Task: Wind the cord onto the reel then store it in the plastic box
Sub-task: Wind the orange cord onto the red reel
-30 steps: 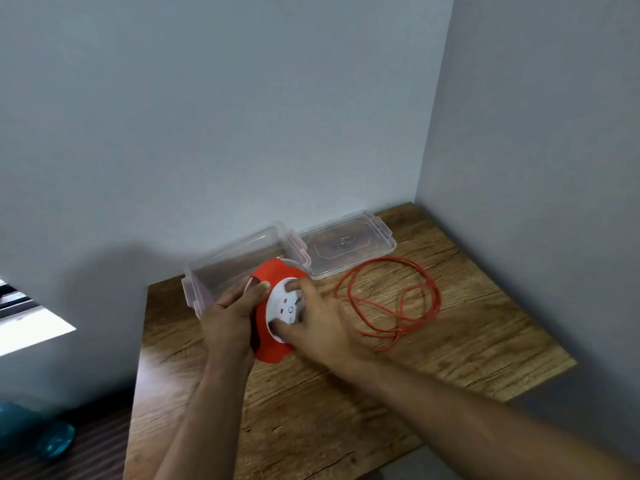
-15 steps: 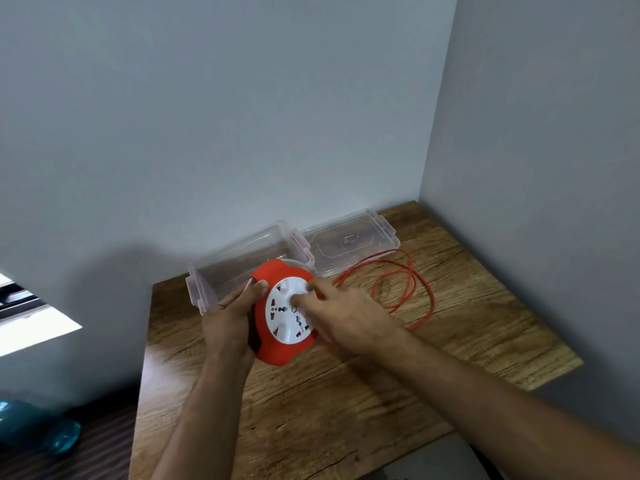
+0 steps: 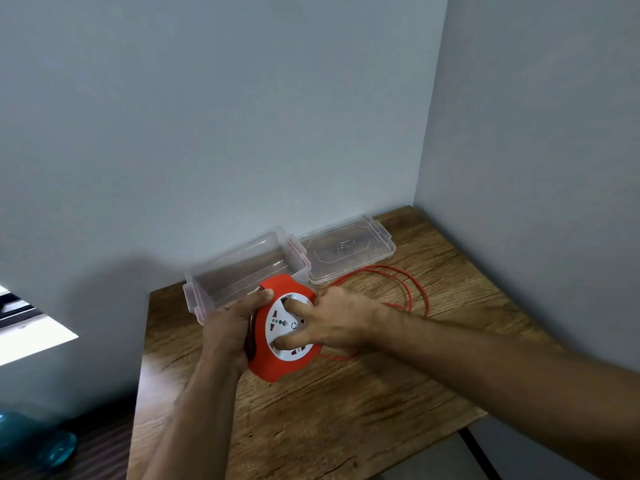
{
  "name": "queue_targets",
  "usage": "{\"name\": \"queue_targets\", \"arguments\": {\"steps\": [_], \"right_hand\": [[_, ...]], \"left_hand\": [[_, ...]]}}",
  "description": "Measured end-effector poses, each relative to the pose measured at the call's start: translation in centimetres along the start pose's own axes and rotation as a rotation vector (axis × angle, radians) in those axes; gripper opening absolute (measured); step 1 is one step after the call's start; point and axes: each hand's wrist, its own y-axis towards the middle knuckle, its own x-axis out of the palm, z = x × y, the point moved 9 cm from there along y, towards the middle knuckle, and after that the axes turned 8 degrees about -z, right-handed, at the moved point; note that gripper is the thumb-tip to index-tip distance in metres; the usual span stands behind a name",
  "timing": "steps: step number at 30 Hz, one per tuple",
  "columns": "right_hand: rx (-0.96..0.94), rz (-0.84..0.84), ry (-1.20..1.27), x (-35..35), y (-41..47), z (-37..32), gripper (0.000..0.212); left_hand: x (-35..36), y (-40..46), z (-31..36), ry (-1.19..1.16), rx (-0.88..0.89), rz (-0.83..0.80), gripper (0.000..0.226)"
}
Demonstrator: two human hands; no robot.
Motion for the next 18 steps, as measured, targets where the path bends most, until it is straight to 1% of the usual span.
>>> {"name": "queue_targets", "arguments": {"steps": [2,3,5,6,8,9,10,11,12,13,14,15,16,17,18], "right_hand": [[0.088,0.032,0.07,0.2,0.1,0.2,0.059],[0.171,0.046,0.144,0.3,0.1,0.6,0.06],[0.405,0.115,0.352,0.5,-0.1,1.9,0.061],[0.54,0.182,0.506,0.5,-0.6,2.5,0.063],[0.787,0.325,0.9,1.2,-1.7,2.9,0.063],[0.857,0.369,1.078,1.6,-2.0,2.8,0.063],[0.874,0.389,1.22,2.1,-2.1,2.7,0.063],[0.844,0.387,1.319,2.3,-2.1,2.6,0.06],[0.796,0.396,1.364,2.6,-2.1,2.8,0.054],[0.776,0.435,1.352,2.9,-2.5,3.3,0.044],[0.797,0.515,1.313,3.0,-3.2,4.2,0.034],[0.862,0.605,1.267,3.4,-4.1,5.4,0.029],[0.937,0.663,1.223,3.9,-5.2,6.3,0.03],[1.006,0.643,1.199,4.9,-5.9,7.1,0.035],[1.037,0.558,1.194,6.1,-6.1,7.6,0.042]], "left_hand": [[-0.1,0.1,0.5,-0.007,0.036,-0.002,0.013],[0.0,0.0,0.7,-0.012,0.051,-0.005,0.013],[0.2,0.0,0.8,-0.028,0.069,-0.007,0.018],[0.3,0.1,0.8,-0.049,0.075,0.0,0.017],[0.5,0.1,0.9,-0.092,0.094,0.016,0.011],[0.5,0.2,0.9,-0.096,0.097,0.028,0.012],[0.3,0.2,1.0,-0.085,0.099,0.042,0.014],[0.0,0.1,0.9,-0.078,0.099,0.058,0.015],[-0.4,0.2,0.8,-0.084,0.096,0.076,0.015],[-0.6,0.1,0.6,-0.105,0.087,0.089,0.014],[-1.0,0.0,0.5,-0.129,0.08,0.102,0.013],[-1.2,0.0,0.3,-0.155,0.074,0.117,0.013],[-1.3,-0.1,0.2,-0.176,0.071,0.124,0.012],[-1.3,-0.1,0.1,-0.191,0.068,0.127,0.011],[-1.3,-0.1,0.1,-0.198,0.066,0.123,0.011]]}}
